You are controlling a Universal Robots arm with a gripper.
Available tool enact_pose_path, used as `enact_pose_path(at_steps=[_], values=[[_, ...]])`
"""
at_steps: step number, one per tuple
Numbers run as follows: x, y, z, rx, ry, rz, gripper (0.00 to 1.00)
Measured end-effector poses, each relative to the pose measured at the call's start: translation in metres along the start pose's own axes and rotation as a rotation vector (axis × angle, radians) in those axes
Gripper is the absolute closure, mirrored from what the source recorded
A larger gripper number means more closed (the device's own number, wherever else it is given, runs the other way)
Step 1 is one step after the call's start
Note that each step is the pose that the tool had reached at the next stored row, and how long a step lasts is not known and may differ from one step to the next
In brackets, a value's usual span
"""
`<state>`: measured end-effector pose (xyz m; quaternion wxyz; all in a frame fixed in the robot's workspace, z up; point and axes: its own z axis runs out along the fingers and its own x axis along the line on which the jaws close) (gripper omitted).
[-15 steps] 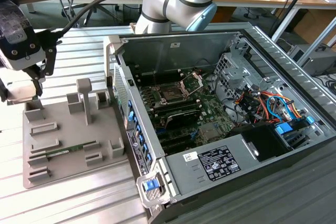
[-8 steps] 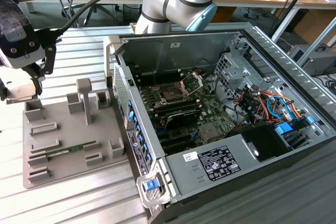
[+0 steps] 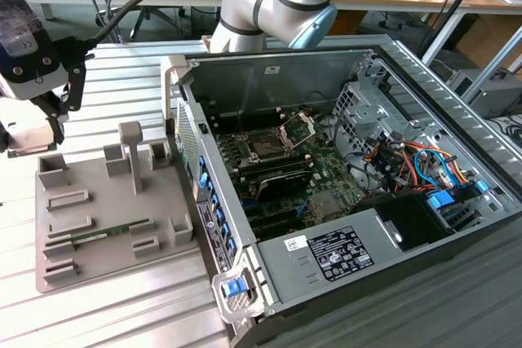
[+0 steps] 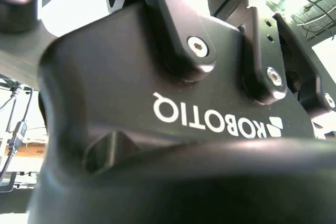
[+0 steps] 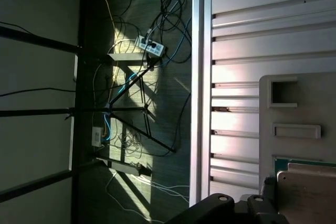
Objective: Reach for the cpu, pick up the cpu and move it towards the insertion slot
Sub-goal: 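Pick up the cpu and move it towards the insertion slot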
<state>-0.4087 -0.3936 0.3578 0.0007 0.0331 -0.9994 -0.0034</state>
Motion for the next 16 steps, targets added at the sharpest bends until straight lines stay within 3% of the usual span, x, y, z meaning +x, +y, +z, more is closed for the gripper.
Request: enact_pose_path(at_steps=[16], values=[[0.0,0.0001,-0.0064,-0.0003,0.0001,0.0,0.45]])
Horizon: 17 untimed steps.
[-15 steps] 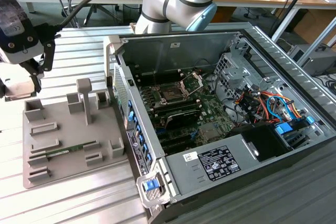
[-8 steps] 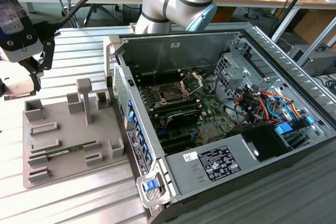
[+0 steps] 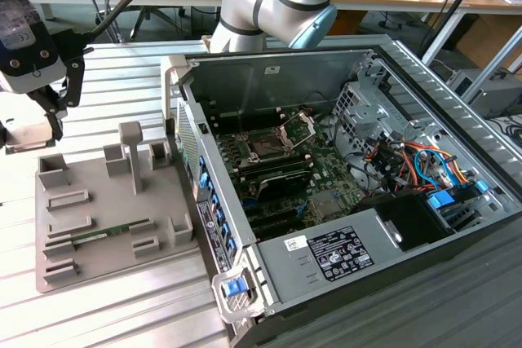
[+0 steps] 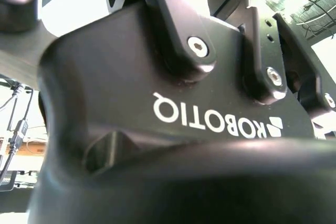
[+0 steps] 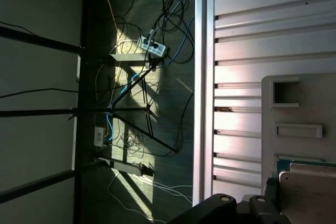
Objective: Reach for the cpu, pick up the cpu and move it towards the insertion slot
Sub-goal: 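Pick up the cpu and move it towards the insertion slot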
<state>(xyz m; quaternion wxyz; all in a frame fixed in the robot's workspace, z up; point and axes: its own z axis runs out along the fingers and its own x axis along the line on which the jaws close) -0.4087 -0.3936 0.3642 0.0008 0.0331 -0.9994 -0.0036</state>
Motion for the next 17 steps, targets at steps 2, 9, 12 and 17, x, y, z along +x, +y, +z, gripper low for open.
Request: enact_pose_path(at_steps=[2,9,12,17], values=[[0.0,0.0,-0.0017,-0.0004,-0.0001,0.0,0.45],[0.0,0.0,-0.0063,-0.0017,-0.0003,0.0,0.45],[0.0,0.0001,-0.0087,-0.0028,-0.0003,0.0,0.45],[0.0,0.0001,-0.0111,-0.0032,-0.0003,0.0,0.45]])
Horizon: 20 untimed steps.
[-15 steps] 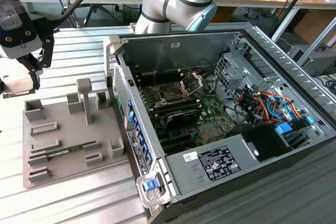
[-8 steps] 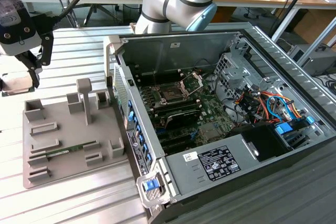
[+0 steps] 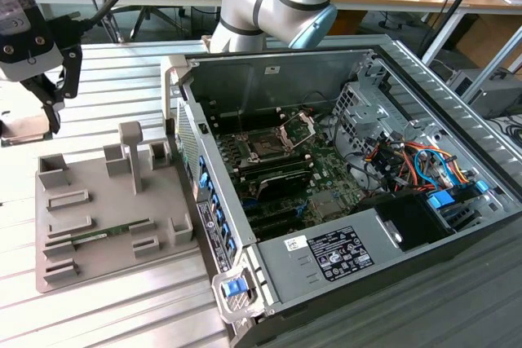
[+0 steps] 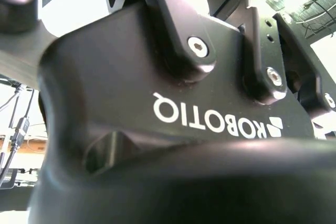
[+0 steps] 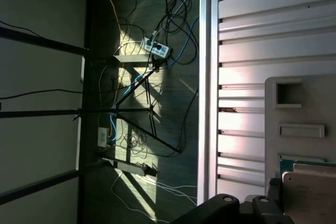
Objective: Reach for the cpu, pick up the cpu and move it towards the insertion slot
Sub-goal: 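Pick up the cpu and move it towards the insertion slot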
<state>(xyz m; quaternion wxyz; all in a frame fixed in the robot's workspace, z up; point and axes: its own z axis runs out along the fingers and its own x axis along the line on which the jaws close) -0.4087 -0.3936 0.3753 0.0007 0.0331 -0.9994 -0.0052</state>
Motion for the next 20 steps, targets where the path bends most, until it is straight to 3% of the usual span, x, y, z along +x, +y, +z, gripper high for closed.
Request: enact_pose_path(at_steps=[20], values=[[0.0,0.0002,-0.0159,-0.0013,-0.0001,0.0,0.45]])
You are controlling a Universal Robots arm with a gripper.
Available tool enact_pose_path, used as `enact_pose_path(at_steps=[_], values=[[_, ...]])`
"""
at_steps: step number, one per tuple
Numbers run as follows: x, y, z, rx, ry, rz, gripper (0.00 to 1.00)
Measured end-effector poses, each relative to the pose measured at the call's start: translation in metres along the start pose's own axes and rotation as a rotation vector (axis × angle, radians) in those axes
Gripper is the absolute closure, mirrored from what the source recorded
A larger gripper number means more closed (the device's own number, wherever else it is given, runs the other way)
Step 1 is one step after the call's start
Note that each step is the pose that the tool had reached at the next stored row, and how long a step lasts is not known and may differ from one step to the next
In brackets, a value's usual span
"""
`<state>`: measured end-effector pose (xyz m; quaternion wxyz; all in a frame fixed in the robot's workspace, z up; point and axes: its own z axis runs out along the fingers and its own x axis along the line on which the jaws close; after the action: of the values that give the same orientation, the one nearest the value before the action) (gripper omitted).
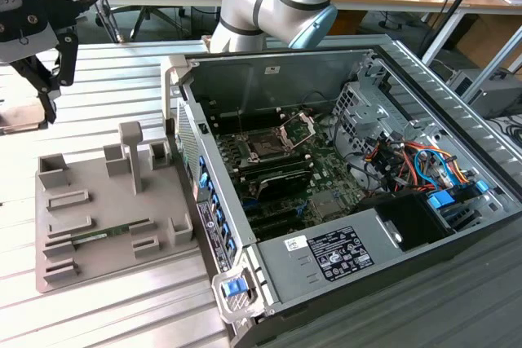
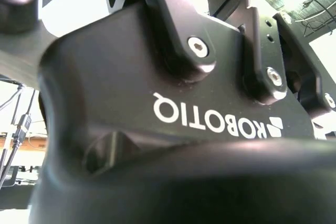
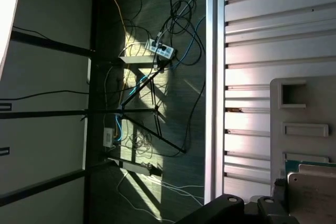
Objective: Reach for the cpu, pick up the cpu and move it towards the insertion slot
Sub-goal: 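Pick up the cpu and move it towards the insertion slot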
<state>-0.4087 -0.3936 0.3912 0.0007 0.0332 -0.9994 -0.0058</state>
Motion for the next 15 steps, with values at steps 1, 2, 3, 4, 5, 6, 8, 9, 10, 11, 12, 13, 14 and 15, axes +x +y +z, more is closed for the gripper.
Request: enact_pose_path(at_steps=[1,2,3,4,5,6,8,9,10,11,12,13,14,15], values=[[0.0,0.0,-0.0004,0.0,0.0,0.0,0.45],[0.0,0.0,-0.001,-0.0001,0.0,0.0,0.45],[0.0,0.0,-0.0017,-0.0001,0.0,0.0,0.45],[0.0,0.0,-0.0023,-0.0001,0.0,0.0,0.45],[0.0,0.0,-0.0029,-0.0001,0.0,0.0,0.45],[0.0,0.0,-0.0038,-0.0001,0.0,0.0,0.45],[0.0,0.0001,-0.0056,-0.0007,-0.0001,0.0,0.45],[0.0,0.0001,-0.006,-0.0007,0.0,0.0,0.45],[0.0,0.0001,-0.0062,-0.0009,-0.0002,0.0,0.45],[0.0,0.0001,-0.0064,-0.0008,-0.0001,0.0,0.45],[0.0,0.0001,-0.0065,-0.0008,-0.0001,0.0,0.45],[0.0,0.0001,-0.0065,-0.0008,0.0,0.0,0.45],[0.0,0.0001,-0.0065,-0.0008,0.0,0.0,0.45],[0.0,0.0001,-0.0065,-0.0008,-0.0001,0.0,0.45]])
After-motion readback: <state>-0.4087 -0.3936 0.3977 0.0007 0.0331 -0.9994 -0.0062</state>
